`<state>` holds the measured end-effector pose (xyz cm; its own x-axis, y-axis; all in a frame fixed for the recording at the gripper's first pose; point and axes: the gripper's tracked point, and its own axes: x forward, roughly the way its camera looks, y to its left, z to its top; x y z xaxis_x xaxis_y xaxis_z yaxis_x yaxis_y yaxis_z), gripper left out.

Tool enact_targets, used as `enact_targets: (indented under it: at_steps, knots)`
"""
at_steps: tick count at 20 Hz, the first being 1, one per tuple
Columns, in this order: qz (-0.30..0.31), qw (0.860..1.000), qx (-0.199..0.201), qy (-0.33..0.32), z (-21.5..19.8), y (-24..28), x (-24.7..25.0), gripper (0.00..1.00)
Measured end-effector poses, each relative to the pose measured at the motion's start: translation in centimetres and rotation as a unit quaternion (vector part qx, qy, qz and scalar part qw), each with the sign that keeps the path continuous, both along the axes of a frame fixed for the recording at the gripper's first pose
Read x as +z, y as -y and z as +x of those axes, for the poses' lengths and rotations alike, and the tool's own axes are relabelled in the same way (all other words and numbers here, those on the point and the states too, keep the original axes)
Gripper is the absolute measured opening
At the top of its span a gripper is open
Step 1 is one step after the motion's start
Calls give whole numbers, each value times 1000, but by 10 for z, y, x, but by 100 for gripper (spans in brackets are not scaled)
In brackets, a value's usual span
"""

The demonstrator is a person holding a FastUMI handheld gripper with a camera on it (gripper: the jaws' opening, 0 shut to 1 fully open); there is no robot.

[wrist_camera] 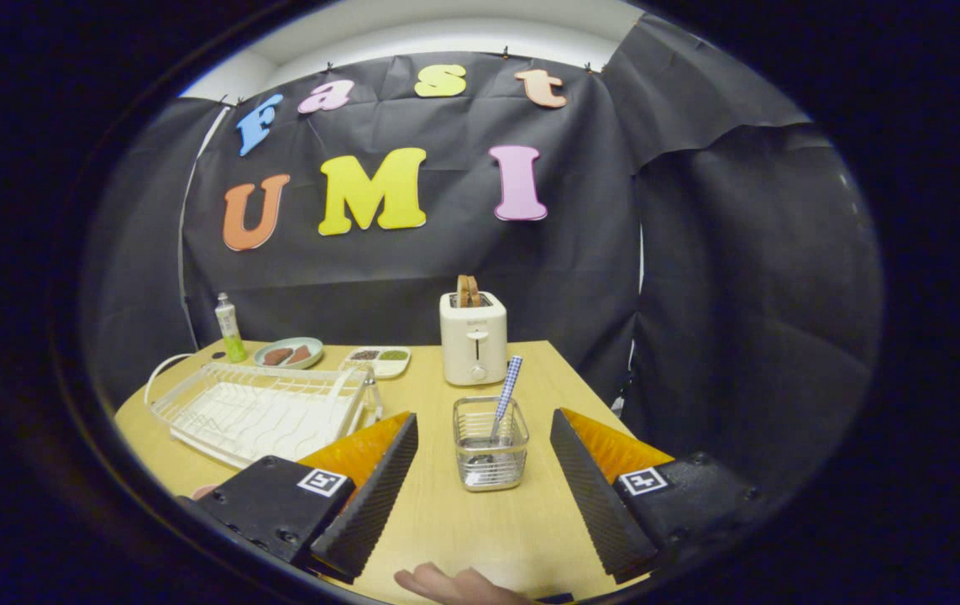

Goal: Take the plate from the dish rack, then take the spoon from the basket and place it into the plate.

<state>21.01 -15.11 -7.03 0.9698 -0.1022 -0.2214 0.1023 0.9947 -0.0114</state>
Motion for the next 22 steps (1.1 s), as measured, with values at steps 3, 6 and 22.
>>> enact_targets:
  at_steps: [3, 6, 22]
  knots:
    - [7, 1000, 24, -10, 44, 4, -5, 100]
    - [12, 999, 23, -26, 83, 16, -12, 100]
    - [127, 992, 14, -13, 153, 37, 0, 15]
